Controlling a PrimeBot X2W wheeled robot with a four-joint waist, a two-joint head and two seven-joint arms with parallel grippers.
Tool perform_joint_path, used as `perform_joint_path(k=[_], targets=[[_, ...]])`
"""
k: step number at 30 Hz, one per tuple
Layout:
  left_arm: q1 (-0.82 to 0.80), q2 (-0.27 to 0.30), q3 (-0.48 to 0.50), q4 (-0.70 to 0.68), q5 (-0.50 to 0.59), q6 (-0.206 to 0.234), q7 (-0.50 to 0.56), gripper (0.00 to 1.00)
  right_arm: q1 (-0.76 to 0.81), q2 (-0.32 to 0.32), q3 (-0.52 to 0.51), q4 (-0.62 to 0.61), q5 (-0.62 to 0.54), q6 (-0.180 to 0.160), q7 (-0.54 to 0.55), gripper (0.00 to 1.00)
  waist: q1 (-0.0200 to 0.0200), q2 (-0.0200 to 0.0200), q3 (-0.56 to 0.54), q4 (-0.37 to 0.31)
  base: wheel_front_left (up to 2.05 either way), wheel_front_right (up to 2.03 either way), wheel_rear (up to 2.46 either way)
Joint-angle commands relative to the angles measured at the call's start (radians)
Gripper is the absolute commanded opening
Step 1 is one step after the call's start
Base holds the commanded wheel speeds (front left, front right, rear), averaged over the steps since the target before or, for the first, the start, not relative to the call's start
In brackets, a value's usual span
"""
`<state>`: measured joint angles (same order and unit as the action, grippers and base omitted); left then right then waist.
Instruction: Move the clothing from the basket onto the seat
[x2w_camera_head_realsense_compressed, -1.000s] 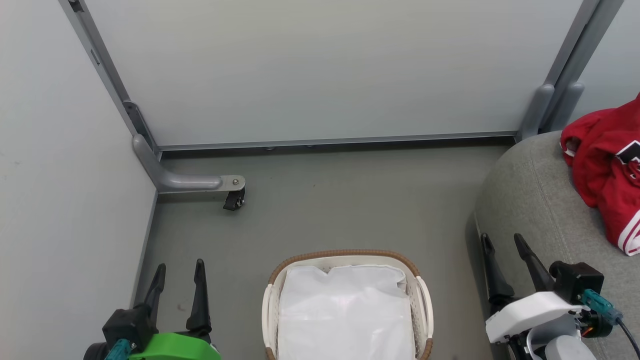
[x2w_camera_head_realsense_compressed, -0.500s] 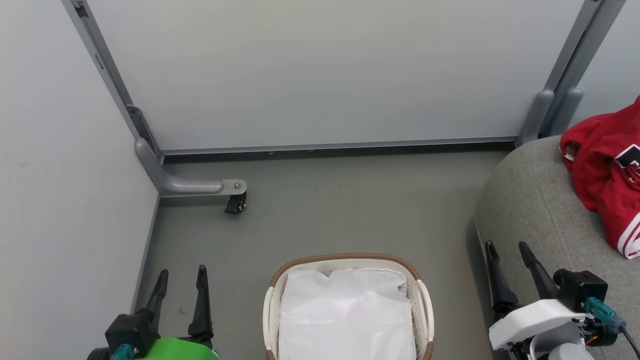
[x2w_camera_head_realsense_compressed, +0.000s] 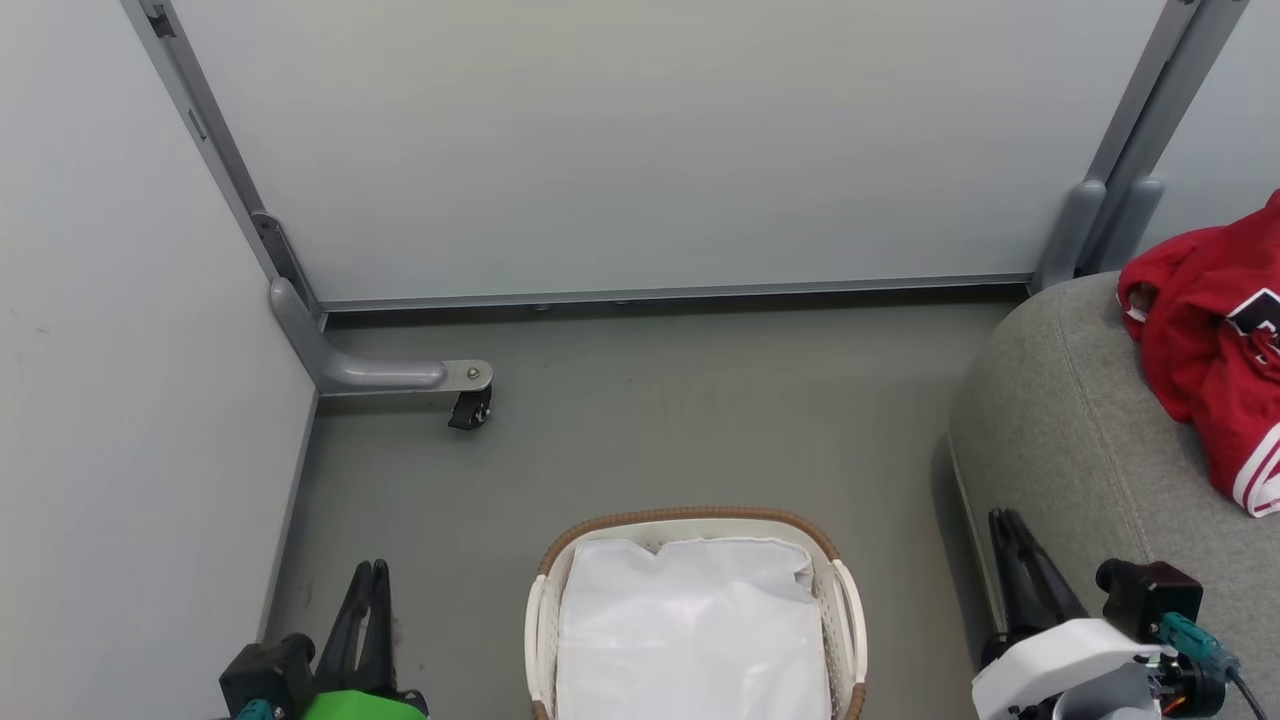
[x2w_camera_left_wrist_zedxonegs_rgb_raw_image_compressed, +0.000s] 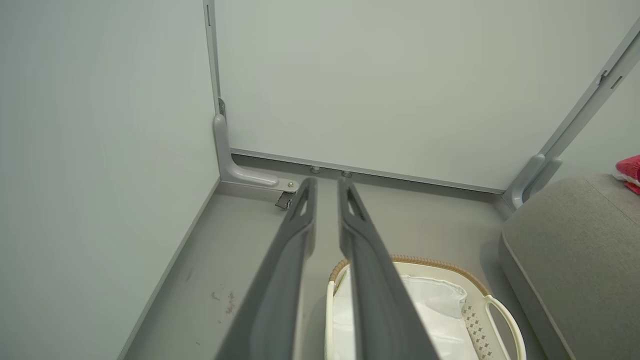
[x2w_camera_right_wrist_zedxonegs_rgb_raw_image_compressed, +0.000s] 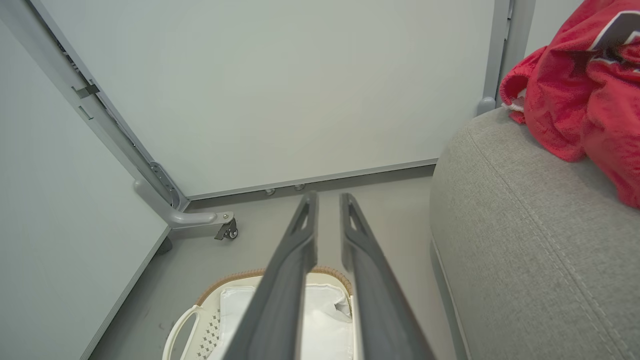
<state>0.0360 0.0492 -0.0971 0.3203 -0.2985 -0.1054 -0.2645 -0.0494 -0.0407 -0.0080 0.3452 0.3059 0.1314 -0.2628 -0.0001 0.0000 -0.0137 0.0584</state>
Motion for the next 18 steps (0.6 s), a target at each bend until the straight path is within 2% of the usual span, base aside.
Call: perform_joint_path(k=[1, 18], targets=[[0.000, 0.000, 0.000, 0.007, -0.001, 0.000, 0.000, 0.00, 0.004, 0.001, 0.000, 0.007, 0.001, 0.000, 0.001, 0.00, 0.0001, 0.0000, 0.000, 0.000, 0.00, 0.00, 0.00], [-0.032, 0.000, 0.043, -0.001, -0.270, -0.006, 0.078, 0.00, -0.007, 0.000, -0.022, -0.007, 0.269, 0.000, 0.079, 0.00, 0.0001, 0.0000, 0.002, -0.007, 0.00, 0.00, 0.00]])
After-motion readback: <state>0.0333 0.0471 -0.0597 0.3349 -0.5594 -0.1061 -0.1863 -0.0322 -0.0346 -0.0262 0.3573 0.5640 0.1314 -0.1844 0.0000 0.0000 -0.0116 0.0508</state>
